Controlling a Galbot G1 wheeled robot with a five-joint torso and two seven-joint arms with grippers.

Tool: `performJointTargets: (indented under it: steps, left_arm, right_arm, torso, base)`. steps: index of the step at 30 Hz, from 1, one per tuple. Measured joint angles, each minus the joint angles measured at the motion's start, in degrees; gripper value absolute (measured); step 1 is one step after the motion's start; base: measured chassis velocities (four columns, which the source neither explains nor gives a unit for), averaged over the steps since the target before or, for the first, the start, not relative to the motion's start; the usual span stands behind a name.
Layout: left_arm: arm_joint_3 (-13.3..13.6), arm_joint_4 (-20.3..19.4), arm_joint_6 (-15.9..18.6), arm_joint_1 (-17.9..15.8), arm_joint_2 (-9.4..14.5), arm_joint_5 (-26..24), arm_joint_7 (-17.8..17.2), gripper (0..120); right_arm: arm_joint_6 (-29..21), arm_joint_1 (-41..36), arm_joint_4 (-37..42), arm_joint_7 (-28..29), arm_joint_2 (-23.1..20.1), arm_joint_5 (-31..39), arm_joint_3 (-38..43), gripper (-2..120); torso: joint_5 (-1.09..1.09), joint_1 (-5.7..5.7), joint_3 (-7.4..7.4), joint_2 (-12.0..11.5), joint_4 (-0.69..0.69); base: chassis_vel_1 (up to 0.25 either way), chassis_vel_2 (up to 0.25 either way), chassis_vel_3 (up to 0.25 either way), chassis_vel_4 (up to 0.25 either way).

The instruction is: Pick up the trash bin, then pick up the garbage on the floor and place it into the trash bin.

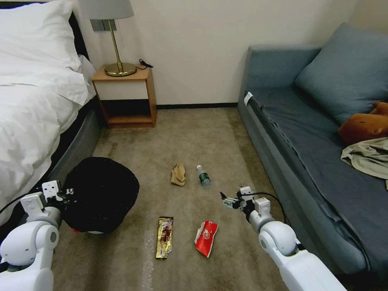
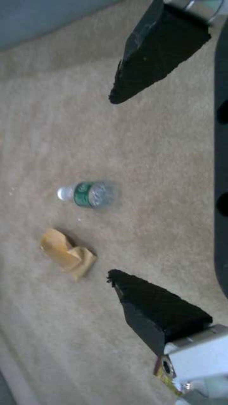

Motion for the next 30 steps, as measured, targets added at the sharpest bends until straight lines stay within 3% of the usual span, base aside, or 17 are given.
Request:
performJointTargets:
  steps: [19,30]
  left_arm:
    - [-2.90,-2.88,0.31,4.72,-1.51,2.24,1.01,5]
    - [-2.66,-5.47,0.87,5.95,-3.42,3.32,1.01,5]
  right_arm:
    - [-5.97,9.28,-11.27,-0.38,-1.51,4.58,-13.59,100]
    - [-8.29,9.47,-11.59,-1.82,-1.53,5.68,-17.70,100]
  torso:
    - [0.01,0.00,0.00,0.00,0.00]
    - [0.01,0.00,0.00,0.00,-0.01]
  base:
    - [0.000,0.000,0.000,0.000]
    - [0.000,0.000,0.000,0.000]
